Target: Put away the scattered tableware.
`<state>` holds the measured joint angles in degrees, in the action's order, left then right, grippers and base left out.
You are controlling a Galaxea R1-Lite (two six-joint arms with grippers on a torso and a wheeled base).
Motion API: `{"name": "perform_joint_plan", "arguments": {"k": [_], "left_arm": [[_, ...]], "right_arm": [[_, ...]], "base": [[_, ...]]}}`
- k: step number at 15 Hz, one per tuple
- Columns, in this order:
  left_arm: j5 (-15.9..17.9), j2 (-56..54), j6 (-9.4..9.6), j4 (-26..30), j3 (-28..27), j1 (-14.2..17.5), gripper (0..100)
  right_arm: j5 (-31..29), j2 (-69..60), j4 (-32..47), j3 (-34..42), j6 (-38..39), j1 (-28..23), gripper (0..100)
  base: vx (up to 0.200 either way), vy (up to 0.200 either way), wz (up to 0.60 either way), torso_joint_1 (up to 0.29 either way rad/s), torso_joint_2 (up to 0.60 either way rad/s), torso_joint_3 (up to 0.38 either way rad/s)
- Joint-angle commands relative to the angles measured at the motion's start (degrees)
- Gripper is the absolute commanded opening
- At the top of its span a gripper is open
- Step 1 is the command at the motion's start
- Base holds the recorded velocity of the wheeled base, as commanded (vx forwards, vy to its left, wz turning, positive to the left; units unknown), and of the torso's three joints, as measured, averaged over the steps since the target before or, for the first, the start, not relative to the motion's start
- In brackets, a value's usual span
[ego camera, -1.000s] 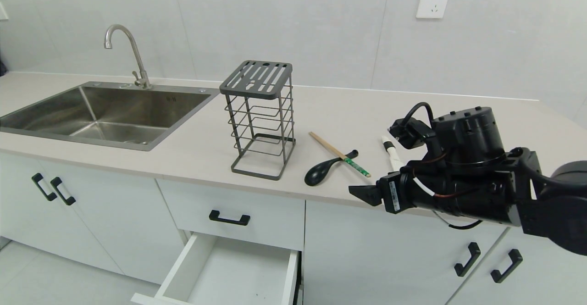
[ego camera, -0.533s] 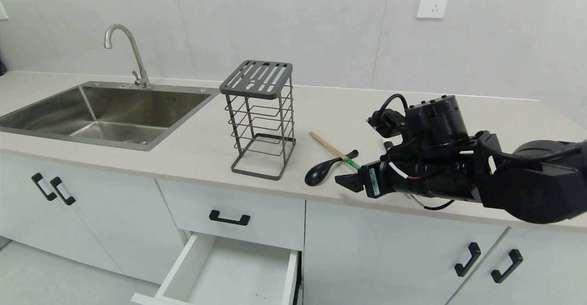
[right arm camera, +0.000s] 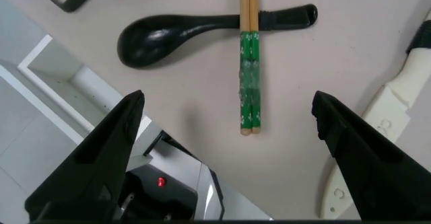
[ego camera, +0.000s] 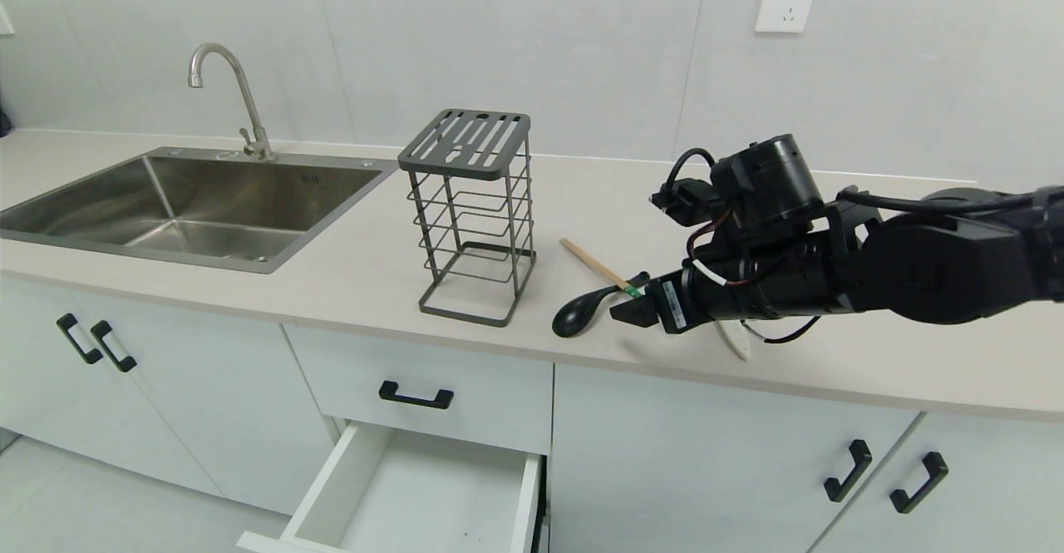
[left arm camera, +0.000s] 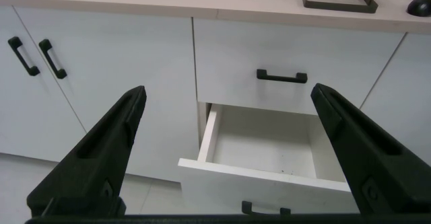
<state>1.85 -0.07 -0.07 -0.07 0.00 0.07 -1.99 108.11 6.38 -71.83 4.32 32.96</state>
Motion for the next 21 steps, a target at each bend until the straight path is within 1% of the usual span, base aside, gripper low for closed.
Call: {"name": "perform_joint_plan", "arguments": {"k": [1,3,11,12,19,21], "left_arm": [[-0.01,0.07,-0.01,-0.01,0.00,0.01,100],[-0.01,0.07,-0.01,-0.01,0.00,0.01,100],[-0.01,0.07,-0.01,-0.01,0.00,0.01,100],[-0.01,0.07,-0.01,-0.01,0.00,0.01,100],[-0.01,0.07,-0.01,-0.01,0.00,0.01,100],[-0.01,0.07,-0.01,-0.01,0.00,-0.07,100]], "right_arm": [[-0.03,1.32,-0.05,-0.42,-0.01,-0.27,100],[-0.12,4.39,-0.22,-1.91,-0.10,-1.50,100],[-0.12,7.82,0.04,-5.25,-0.36,-1.23,100],[-0.12,8.00,0.13,-5.43,-0.45,-1.15,0],[-0.30,7.38,0.13,-5.25,-0.01,-1.41,0],[-1.35,6.59,-0.22,-5.34,0.25,-1.50,0]], "base": [[0.000,0.000,0.00,0.000,0.00,0.000],[0.000,0.000,0.00,0.000,0.00,0.000],[0.000,0.000,0.00,0.000,0.00,0.000],[0.000,0.000,0.00,0.000,0.00,0.000],[0.000,0.000,0.00,0.000,0.00,0.000],[0.000,0.000,0.00,0.000,0.00,0.000]]}}
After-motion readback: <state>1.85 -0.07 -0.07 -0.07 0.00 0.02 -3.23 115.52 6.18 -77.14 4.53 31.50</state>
